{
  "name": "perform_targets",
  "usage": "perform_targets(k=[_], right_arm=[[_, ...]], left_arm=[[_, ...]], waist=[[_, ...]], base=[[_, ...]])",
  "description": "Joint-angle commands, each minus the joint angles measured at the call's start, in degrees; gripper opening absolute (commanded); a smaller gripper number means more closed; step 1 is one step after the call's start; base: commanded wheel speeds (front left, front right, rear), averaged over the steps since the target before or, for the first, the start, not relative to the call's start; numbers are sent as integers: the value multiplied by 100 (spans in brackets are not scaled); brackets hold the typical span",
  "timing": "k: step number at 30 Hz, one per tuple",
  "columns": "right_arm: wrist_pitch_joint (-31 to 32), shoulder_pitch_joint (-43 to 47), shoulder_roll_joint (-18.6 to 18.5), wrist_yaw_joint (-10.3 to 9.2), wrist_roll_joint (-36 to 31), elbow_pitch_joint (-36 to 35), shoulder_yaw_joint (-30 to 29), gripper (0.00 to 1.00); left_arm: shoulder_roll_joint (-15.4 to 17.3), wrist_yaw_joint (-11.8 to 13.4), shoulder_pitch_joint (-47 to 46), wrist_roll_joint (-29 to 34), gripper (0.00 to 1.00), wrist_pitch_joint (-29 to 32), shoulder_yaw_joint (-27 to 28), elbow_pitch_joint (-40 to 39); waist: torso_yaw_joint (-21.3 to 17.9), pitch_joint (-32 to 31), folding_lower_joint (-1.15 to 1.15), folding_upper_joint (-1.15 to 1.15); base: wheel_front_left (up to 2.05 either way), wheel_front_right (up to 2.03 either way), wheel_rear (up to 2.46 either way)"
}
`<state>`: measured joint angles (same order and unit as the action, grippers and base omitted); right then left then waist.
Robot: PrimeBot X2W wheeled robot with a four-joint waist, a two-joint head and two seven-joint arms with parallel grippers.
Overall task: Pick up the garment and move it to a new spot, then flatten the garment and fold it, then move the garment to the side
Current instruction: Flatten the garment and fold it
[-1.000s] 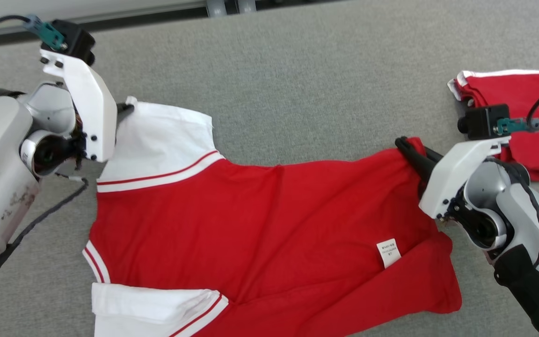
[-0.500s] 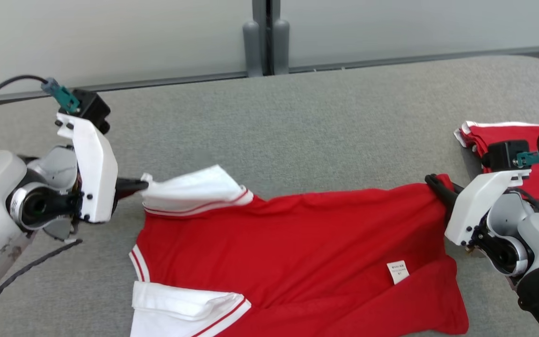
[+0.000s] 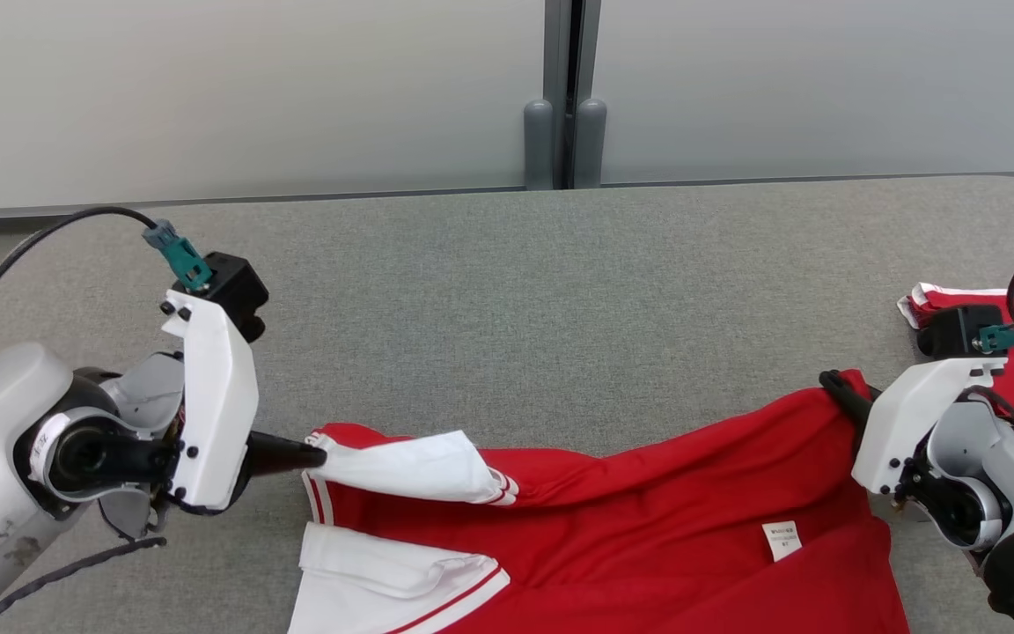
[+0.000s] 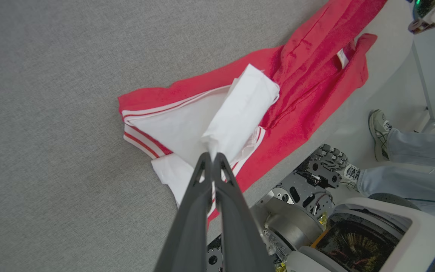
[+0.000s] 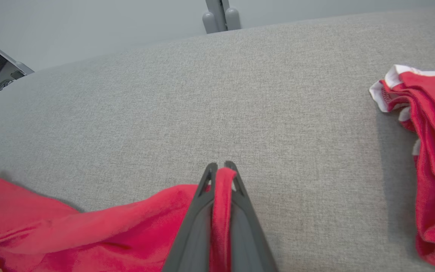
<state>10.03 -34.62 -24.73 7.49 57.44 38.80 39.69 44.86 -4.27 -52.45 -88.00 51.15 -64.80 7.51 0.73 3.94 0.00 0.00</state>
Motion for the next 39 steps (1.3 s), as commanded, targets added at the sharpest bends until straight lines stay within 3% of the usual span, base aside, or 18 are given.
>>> perform_targets(k=[1, 7, 15, 17, 28, 39], right_arm=[[-64, 7, -92, 1, 38, 62, 36, 0], [-139, -126, -228, 1, 105, 128, 174, 0], [66, -130, -728, 2, 331, -521, 725, 0], [220, -164, -999, 1, 551, -830, 903, 0], [1218, -28, -1721, 1, 1466, -1752, 1505, 0], [1736, -253, -1909, 1, 1547, -1768, 1955, 0]], left_arm=[[62, 100, 113, -76, 0, 79, -23, -212], [233, 334, 261, -224, 0, 277, -101, -764], [327, 488, 406, -259, 0, 408, -225, -1014], [356, 530, 431, -270, 0, 432, -247, -1055], [418, 585, 523, -321, 0, 517, -287, -1113], [417, 691, 593, -406, 0, 621, -330, -1099]], waist=[[39, -23, 0, 0], [84, -21, 0, 0], [99, 4, 0, 0], [85, 4, 0, 0], [51, 33, 0, 0], [32, 106, 0, 0]], base=[[0, 0, 0], [0, 0, 0], [0, 0, 0], [0, 0, 0], [0, 0, 0], [0, 0, 0]])
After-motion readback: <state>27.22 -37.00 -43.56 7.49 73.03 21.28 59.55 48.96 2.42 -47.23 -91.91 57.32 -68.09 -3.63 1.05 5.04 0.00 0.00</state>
